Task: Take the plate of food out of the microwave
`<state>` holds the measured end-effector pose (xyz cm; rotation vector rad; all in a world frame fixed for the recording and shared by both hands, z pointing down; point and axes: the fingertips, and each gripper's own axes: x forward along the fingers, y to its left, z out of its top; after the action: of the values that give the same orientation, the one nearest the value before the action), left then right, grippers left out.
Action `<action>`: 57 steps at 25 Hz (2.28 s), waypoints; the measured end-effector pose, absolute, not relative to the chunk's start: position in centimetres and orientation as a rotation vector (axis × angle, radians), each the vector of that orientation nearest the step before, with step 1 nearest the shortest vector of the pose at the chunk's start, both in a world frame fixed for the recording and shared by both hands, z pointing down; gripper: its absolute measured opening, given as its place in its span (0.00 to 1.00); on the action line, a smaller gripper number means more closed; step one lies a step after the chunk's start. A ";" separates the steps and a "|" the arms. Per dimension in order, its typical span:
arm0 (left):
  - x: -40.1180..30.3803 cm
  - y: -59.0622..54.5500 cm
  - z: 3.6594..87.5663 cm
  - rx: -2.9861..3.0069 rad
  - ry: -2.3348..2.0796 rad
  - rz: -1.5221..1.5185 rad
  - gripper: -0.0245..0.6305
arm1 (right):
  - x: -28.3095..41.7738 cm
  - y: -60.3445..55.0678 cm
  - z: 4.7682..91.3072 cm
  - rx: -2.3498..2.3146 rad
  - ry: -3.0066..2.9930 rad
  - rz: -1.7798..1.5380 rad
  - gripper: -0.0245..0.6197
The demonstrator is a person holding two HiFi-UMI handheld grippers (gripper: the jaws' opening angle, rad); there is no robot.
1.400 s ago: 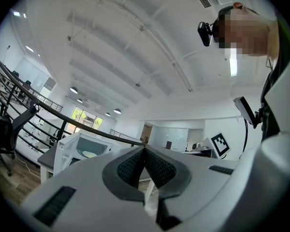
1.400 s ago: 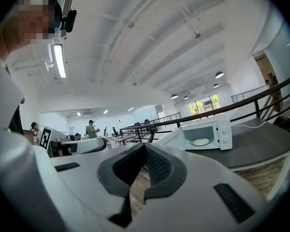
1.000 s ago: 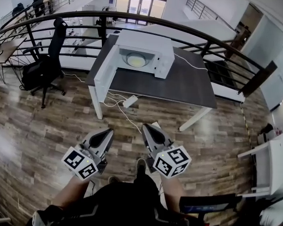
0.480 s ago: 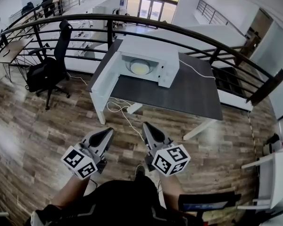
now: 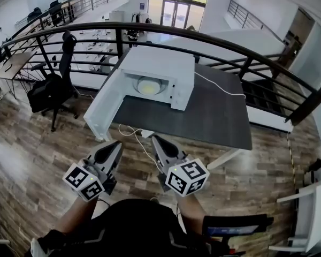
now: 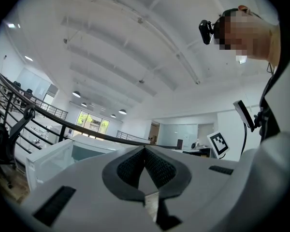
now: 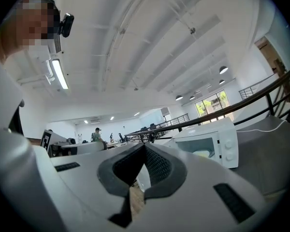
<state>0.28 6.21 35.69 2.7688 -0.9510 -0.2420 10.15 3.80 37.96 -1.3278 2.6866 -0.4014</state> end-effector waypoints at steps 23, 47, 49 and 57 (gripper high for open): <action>1.2 -9.6 35.8 2.802 -0.923 -0.142 0.04 | 10.8 -12.0 39.2 -1.376 2.683 -0.473 0.02; -5.3 -17.5 35.3 2.848 -0.673 -0.216 0.04 | 4.3 -19.4 40.0 -1.541 2.539 -0.520 0.02; -4.8 -17.8 34.9 2.839 -0.670 -0.224 0.04 | 4.9 -19.7 39.7 -1.541 2.530 -0.526 0.02; -4.7 -22.3 35.6 2.818 -0.756 -0.212 0.04 | 6.1 -25.1 40.3 -1.442 2.499 -0.570 0.02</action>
<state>-4.67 -22.30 35.64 2.8180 -0.7562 -0.2119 6.05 -25.15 40.33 -1.4424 2.4990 -0.5705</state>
